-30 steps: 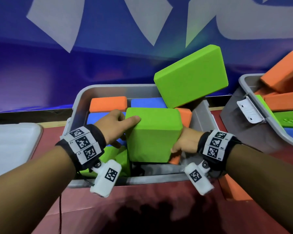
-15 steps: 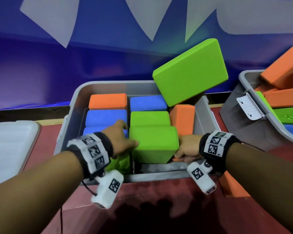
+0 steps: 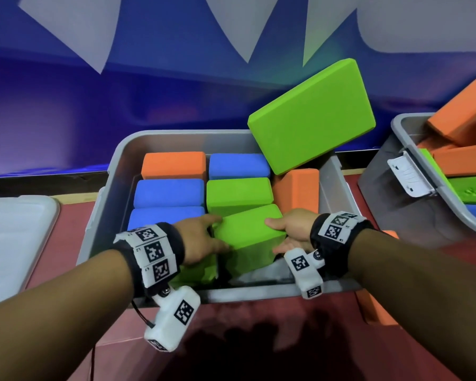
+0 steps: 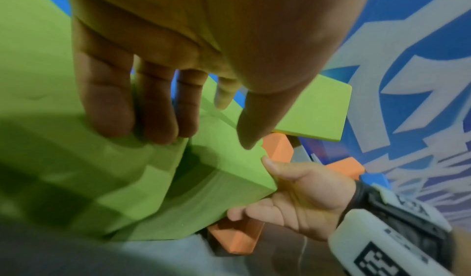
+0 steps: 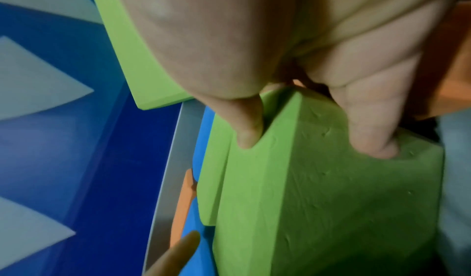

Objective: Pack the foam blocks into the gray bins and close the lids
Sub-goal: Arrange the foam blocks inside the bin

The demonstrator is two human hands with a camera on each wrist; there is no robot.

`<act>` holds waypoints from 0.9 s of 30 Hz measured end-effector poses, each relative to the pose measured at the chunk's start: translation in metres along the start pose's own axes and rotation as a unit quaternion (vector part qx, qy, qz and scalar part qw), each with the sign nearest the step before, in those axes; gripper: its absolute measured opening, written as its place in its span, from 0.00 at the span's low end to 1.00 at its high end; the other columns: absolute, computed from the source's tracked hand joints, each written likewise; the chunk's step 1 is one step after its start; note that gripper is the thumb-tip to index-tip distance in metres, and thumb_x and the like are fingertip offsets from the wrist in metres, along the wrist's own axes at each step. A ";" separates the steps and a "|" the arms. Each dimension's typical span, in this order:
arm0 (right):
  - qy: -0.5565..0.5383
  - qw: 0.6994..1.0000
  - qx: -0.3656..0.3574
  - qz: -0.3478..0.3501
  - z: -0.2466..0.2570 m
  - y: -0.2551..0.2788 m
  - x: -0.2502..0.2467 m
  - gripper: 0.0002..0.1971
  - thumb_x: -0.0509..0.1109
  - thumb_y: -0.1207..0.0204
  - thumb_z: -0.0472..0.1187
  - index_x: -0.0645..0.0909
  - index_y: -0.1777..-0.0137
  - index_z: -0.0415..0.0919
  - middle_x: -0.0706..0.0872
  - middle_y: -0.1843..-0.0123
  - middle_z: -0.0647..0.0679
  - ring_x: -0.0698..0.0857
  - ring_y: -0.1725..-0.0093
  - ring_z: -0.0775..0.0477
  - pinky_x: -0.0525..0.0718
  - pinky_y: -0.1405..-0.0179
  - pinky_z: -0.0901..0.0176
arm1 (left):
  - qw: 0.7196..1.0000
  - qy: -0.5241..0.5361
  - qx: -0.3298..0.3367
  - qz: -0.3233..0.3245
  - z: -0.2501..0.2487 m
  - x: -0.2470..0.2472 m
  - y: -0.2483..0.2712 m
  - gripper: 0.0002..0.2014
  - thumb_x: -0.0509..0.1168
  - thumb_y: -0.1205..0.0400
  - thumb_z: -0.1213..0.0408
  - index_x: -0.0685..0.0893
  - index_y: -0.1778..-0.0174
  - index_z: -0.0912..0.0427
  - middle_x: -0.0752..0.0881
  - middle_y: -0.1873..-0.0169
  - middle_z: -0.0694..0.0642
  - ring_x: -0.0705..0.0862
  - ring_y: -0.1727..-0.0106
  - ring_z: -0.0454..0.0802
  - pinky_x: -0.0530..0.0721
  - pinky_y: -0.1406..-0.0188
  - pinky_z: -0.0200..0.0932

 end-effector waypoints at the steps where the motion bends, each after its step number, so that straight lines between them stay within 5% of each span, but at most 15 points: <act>1: -0.029 1.000 -0.007 -0.004 0.003 -0.001 -0.003 0.35 0.73 0.23 0.51 0.64 0.28 0.26 0.86 0.53 0.26 0.89 0.48 0.27 0.80 0.39 0.25 | 1.000 0.022 0.002 0.011 0.001 -0.001 0.000 0.38 0.71 0.23 0.46 0.63 0.19 0.42 0.85 0.37 0.59 0.86 0.44 0.61 0.80 0.52 0.41; 5: -0.074 0.997 -0.023 0.000 0.002 -0.008 0.001 0.27 0.69 0.19 0.48 0.68 0.28 0.31 0.82 0.37 0.29 0.88 0.45 0.28 0.82 0.39 0.28 | 0.998 0.015 0.020 0.057 0.002 0.000 0.002 0.41 0.72 0.27 0.42 0.59 0.20 0.31 0.87 0.45 0.49 0.85 0.52 0.49 0.79 0.55 0.39; 8: -0.058 0.998 -0.011 0.019 0.004 -0.005 0.021 0.30 0.63 0.16 0.52 0.61 0.22 0.34 0.80 0.35 0.28 0.89 0.45 0.30 0.85 0.41 0.35 | 0.996 -0.003 0.027 0.090 0.000 0.007 -0.002 0.40 0.72 0.26 0.43 0.59 0.20 0.31 0.83 0.51 0.40 0.83 0.53 0.41 0.77 0.53 0.34; 10: 0.047 0.999 -0.028 0.008 0.025 -0.002 0.011 0.31 0.62 0.17 0.57 0.65 0.24 0.33 0.83 0.37 0.31 0.89 0.44 0.33 0.91 0.54 0.53 | 0.995 -0.012 0.024 0.100 0.000 0.008 -0.007 0.40 0.71 0.25 0.43 0.58 0.19 0.32 0.84 0.46 0.43 0.81 0.58 0.40 0.75 0.61 0.33; 12: 0.074 0.994 -0.065 -0.043 0.054 0.002 -0.027 0.22 0.64 0.19 0.56 0.81 0.42 0.36 0.90 0.52 0.40 0.91 0.57 0.42 0.82 0.77 0.61 | 0.994 -0.003 0.020 0.105 0.004 0.010 -0.011 0.40 0.70 0.24 0.44 0.58 0.18 0.32 0.85 0.39 0.50 0.77 0.63 0.41 0.72 0.68 0.33; 13: 0.043 0.992 -0.082 -0.089 0.067 0.010 -0.052 0.17 0.65 0.20 0.54 0.82 0.56 0.39 0.89 0.63 0.44 0.89 0.69 0.46 0.76 0.81 0.64 | 0.994 0.001 0.018 0.105 0.005 0.010 -0.013 0.40 0.70 0.24 0.44 0.58 0.18 0.32 0.85 0.38 0.52 0.76 0.65 0.41 0.71 0.71 0.33; 15: -0.034 0.959 -0.123 -0.251 0.086 0.023 -0.119 0.18 0.66 0.22 0.52 0.79 0.67 0.40 0.84 0.68 0.43 0.83 0.72 0.42 0.78 0.73 0.56 | 0.995 0.000 0.018 0.099 0.007 0.011 -0.014 0.39 0.70 0.24 0.44 0.57 0.19 0.31 0.86 0.43 0.51 0.76 0.67 0.39 0.71 0.72 0.33; 18: -0.159 0.879 -0.184 -0.411 0.085 0.029 -0.191 0.25 0.72 0.36 0.57 0.84 0.51 0.35 0.84 0.59 0.41 0.82 0.59 0.39 0.86 0.52 0.50 | 0.995 -0.013 0.028 0.096 0.005 0.011 -0.012 0.39 0.69 0.23 0.44 0.57 0.19 0.31 0.83 0.52 0.45 0.76 0.66 0.39 0.72 0.70 0.33; 20: -0.213 0.873 -0.174 -0.403 0.072 0.020 -0.199 0.37 0.75 0.37 0.57 0.78 0.33 0.33 0.82 0.51 0.43 0.81 0.52 0.42 0.83 0.55 0.64 | 0.995 -0.014 0.037 0.092 0.003 0.011 -0.011 0.39 0.69 0.22 0.45 0.57 0.18 0.33 0.83 0.56 0.43 0.78 0.66 0.39 0.73 0.68 0.33; 23: -0.209 0.903 -0.184 -0.326 0.070 0.001 -0.181 0.45 0.77 0.37 0.59 0.70 0.22 0.38 0.77 0.27 0.44 0.80 0.33 0.44 0.76 0.39 0.58 | 0.995 0.000 0.045 0.087 0.003 0.011 -0.009 0.39 0.70 0.22 0.47 0.57 0.18 0.35 0.86 0.56 0.45 0.81 0.64 0.40 0.77 0.62 0.35; 25: -0.236 0.897 -0.210 -0.308 0.077 -0.002 -0.170 0.48 0.81 0.47 0.61 0.75 0.28 0.38 0.84 0.34 0.46 0.84 0.38 0.44 0.79 0.34 0.51 | 0.995 0.022 0.044 0.085 0.004 0.010 -0.008 0.40 0.71 0.23 0.48 0.57 0.18 0.35 0.85 0.60 0.44 0.81 0.66 0.41 0.79 0.62 0.35; 27: -0.257 0.885 -0.226 -0.315 0.084 0.001 -0.164 0.40 0.83 0.42 0.55 0.75 0.32 0.36 0.86 0.41 0.47 0.85 0.44 0.46 0.81 0.37 0.52 | 0.995 0.038 0.040 0.082 0.005 0.010 -0.007 0.40 0.72 0.23 0.49 0.58 0.18 0.35 0.83 0.64 0.43 0.81 0.67 0.40 0.79 0.62 0.36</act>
Point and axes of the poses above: each hand's wrist, its own y-axis away from the middle knuckle, its own x-axis out of the palm, z = x × y, the point moved 7 cm from there along -y, towards the middle knuckle
